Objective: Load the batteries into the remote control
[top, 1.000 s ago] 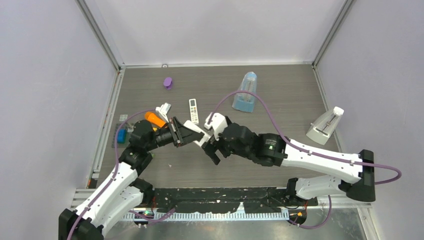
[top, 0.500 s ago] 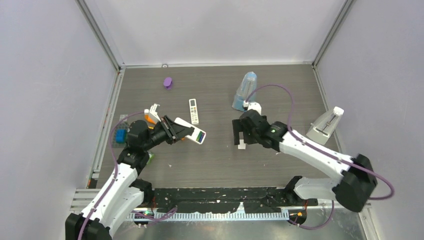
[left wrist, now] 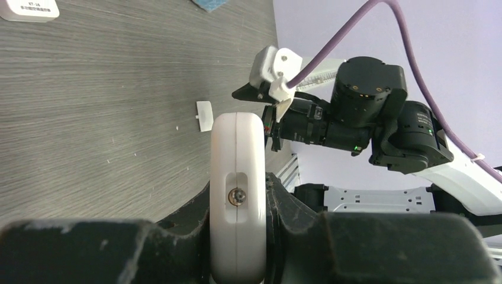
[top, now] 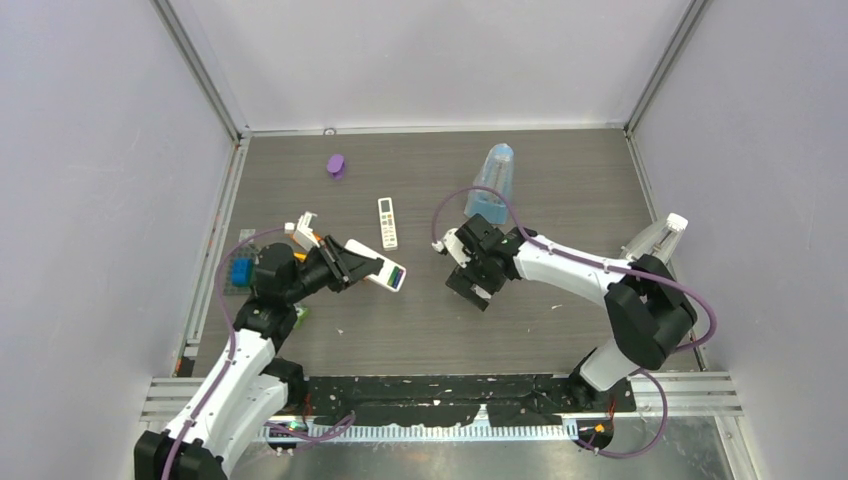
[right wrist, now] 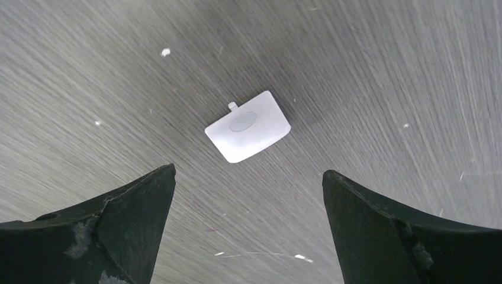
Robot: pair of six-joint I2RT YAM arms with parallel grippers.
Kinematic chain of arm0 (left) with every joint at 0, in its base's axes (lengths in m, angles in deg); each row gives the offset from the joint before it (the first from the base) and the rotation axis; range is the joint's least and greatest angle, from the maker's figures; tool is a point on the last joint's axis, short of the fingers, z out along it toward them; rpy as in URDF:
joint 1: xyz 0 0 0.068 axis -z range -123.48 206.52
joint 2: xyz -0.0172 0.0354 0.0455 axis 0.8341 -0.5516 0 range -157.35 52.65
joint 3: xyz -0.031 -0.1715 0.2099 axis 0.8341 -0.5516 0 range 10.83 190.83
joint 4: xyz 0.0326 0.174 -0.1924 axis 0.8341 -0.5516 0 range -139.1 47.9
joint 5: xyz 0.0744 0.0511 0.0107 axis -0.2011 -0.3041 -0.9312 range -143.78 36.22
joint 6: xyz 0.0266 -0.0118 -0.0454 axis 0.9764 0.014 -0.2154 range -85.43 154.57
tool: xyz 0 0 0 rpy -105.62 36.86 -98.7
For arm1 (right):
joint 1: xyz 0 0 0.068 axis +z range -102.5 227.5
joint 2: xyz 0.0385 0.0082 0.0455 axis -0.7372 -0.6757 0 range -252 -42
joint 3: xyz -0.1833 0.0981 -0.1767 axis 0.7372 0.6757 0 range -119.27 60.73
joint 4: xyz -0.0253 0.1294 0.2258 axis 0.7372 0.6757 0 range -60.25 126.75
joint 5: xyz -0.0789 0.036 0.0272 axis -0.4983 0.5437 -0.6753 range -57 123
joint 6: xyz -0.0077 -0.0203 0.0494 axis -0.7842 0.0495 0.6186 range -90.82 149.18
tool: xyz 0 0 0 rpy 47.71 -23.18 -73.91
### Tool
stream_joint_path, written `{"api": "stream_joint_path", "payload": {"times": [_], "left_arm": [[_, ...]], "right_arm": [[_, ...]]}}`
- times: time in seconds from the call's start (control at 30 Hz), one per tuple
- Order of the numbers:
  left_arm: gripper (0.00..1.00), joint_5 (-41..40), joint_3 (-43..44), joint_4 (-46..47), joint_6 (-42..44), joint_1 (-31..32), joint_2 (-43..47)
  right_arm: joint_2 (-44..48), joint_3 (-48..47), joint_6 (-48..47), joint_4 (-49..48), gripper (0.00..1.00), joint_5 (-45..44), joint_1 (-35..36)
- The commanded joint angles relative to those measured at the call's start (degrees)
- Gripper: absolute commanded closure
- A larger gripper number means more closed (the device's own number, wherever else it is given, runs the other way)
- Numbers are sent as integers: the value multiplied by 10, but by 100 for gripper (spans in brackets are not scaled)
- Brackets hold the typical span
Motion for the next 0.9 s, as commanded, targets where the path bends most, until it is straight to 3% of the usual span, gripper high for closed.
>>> {"api": "stream_joint_path", "payload": {"times": [0.0, 0.07, 0.17, 0.3, 0.87], "left_arm": [[100, 19, 13, 14, 11, -16, 8], [100, 22, 10, 14, 10, -24, 8], [100, 32, 6, 21, 10, -33, 2], [100, 41, 5, 30, 8, -43, -8], [100, 67, -4, 66, -2, -61, -38]], "right_arm": [[-13, -17, -175, 21, 0, 79, -21], [-22, -24, -205, 29, 3, 101, -34], [-47, -57, -230, 50, 16, 140, -48], [-96, -89, -249, 64, 25, 139, -54], [-75, -9, -263, -18, 25, 104, -52]]}}
